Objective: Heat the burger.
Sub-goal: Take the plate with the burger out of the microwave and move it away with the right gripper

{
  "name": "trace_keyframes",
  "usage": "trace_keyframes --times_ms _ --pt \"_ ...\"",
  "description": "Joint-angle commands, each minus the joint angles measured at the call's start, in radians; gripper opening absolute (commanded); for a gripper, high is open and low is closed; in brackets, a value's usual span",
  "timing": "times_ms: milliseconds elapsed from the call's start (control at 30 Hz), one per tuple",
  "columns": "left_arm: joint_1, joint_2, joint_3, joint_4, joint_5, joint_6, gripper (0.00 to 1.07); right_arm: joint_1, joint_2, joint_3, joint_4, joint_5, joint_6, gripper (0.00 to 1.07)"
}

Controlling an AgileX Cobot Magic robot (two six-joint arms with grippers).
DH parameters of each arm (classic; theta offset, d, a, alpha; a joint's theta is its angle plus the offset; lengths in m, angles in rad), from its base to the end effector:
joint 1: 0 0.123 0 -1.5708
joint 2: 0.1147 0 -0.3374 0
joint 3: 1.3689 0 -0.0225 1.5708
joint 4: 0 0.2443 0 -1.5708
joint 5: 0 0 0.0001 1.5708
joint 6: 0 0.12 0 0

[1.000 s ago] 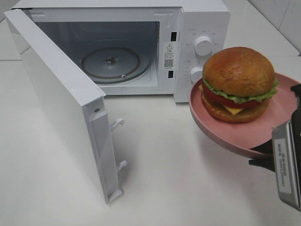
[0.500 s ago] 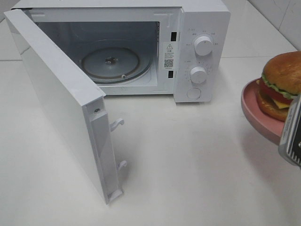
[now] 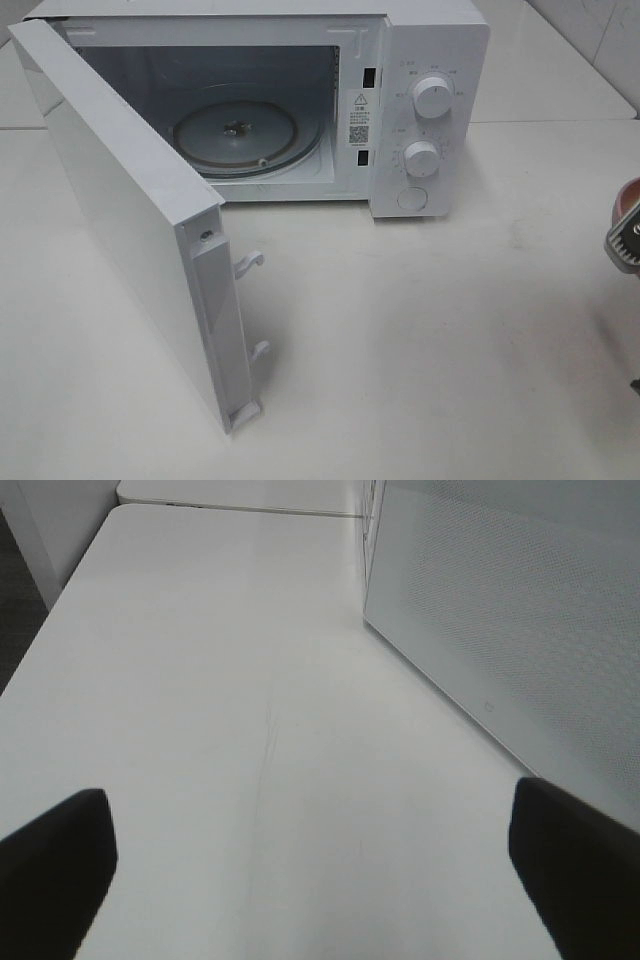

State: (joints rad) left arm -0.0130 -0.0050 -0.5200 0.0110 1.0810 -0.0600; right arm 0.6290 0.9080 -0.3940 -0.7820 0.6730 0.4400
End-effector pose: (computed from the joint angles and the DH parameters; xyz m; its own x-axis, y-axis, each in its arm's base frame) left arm -0.0413 0.0017 0.2644 -0.4513 -0.0489 -0.8910 -0.0204 0.9988 -0.0445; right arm 0.1275 0.0275 0.2431 -0.5681 -0.6562 -0.4967 -0.4546 0.7533 -0.4752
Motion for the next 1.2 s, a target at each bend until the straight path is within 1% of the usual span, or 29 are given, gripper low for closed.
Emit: trace_keyframes --times_ms 33,67,133,233,300,400,467,500,533,600,667,767,833,933,967,1000,1100,1133,1167,1200 --pt "0.004 -0.017 0.002 -0.004 -0.013 -0.001 1.01 0.004 0.059 -0.006 -0.141 0.006 0.198 0.00" --pt "0.004 -0.017 0.002 -0.004 -0.013 -0.001 1.01 0.004 0.059 -0.006 -0.141 0.006 0.198 0.00" --pt "0.004 -0.017 0.002 -0.004 -0.013 -0.001 1.01 0.004 0.110 -0.006 -0.186 0.006 0.311 0.00" --pt "0.004 -0.017 0.002 -0.004 -0.013 -0.001 1.01 0.004 0.148 -0.006 -0.216 0.006 0.378 0.00" --pt "0.004 -0.017 0.002 -0.004 -0.013 -0.001 1.01 0.004 0.204 -0.006 -0.271 0.007 0.484 0.00" --pt "0.004 -0.017 0.002 -0.004 -0.013 -0.001 1.01 0.004 0.239 -0.006 -0.301 0.007 0.546 0.00" --pt "0.004 -0.017 0.002 -0.004 -0.013 -0.001 1.01 0.004 0.298 -0.006 -0.345 0.007 0.642 0.00" --pt "0.004 -0.017 0.002 -0.004 -0.013 -0.001 1.01 0.004 0.298 -0.006 -0.345 0.007 0.642 0.00" --pt "0.004 -0.017 0.002 -0.004 -0.013 -0.001 1.01 0.003 0.335 -0.006 -0.366 0.007 0.706 0.00" --pt "0.004 -0.017 0.002 -0.004 -0.013 -0.001 1.01 0.003 0.357 -0.006 -0.374 0.007 0.736 0.00" --pt "0.004 -0.017 0.002 -0.004 -0.013 -0.001 1.01 0.003 0.438 -0.006 -0.403 0.007 0.832 0.00" --pt "0.004 -0.017 0.002 -0.004 -0.013 -0.001 1.01 0.003 0.461 -0.006 -0.414 0.007 0.859 0.00" --pt "0.004 -0.017 0.002 -0.004 -0.013 -0.001 1.01 0.003 0.548 -0.006 -0.471 0.007 0.971 0.00" --pt "0.004 -0.017 0.002 -0.004 -0.013 -0.001 1.01 0.003 0.571 -0.006 -0.486 0.007 1.005 0.00" --pt "0.004 -0.017 0.002 -0.004 -0.013 -0.001 1.01 0.003 0.609 -0.006 -0.517 0.007 1.066 0.00" --pt "0.004 -0.017 0.002 -0.004 -0.013 -0.001 1.01 0.003 0.650 -0.006 -0.547 0.011 1.128 0.00" --pt "0.004 -0.017 0.002 -0.004 -0.013 -0.001 1.01 0.003 0.670 -0.006 -0.562 0.015 1.161 0.01" --pt "0.004 -0.017 0.002 -0.004 -0.013 -0.001 1.01 0.003 0.705 -0.006 -0.592 0.035 1.232 0.01" --pt "0.004 -0.017 0.002 -0.004 -0.013 -0.001 1.01 0.003 0.705 -0.006 -0.592 0.035 1.232 0.01" --pt "0.004 -0.017 0.002 -0.004 -0.013 -0.001 1.01 0.003 0.739 -0.002 -0.617 0.062 1.293 0.02"
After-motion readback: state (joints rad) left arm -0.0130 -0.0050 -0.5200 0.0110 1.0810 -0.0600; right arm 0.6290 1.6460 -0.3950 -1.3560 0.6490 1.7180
